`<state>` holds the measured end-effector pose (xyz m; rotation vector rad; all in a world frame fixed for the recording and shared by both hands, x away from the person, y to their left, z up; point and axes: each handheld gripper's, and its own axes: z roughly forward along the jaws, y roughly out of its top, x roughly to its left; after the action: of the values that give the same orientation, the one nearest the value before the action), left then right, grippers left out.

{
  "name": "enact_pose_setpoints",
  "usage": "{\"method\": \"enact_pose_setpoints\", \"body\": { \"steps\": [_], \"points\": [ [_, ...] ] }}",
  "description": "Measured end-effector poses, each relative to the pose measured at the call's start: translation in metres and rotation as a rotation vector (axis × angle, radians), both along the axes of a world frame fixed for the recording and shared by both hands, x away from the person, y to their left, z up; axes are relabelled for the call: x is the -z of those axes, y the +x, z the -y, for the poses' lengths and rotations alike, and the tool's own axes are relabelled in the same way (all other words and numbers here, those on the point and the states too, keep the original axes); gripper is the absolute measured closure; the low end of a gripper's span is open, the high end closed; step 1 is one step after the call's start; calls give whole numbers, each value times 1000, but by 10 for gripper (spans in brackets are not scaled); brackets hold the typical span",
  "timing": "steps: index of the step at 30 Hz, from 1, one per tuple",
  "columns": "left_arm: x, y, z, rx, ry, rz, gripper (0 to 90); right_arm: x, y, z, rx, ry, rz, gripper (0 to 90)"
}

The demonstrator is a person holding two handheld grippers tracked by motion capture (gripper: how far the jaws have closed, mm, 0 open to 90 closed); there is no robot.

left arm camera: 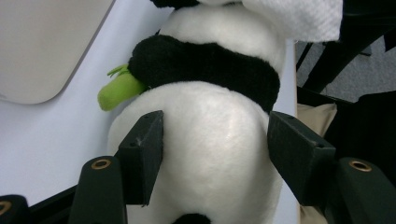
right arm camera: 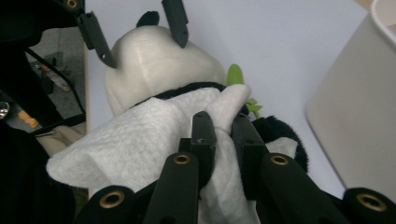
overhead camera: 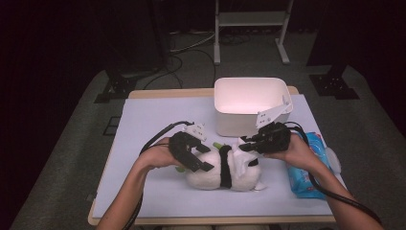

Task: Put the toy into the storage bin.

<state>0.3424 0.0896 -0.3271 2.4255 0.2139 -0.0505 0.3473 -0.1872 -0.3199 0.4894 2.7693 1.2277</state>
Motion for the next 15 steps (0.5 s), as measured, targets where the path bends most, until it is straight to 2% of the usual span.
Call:
{"method": "enact_pose_setpoints", "body": {
  "steps": [9, 15],
  "points": [
    [-12, 4, 9, 19, -14, -4, 374, 4, -16, 1, -38, 9, -10, 809],
    [-14, 10, 16, 9, -5, -6, 401, 5, -24, 0, -52, 4, -3, 809]
  ]
}}
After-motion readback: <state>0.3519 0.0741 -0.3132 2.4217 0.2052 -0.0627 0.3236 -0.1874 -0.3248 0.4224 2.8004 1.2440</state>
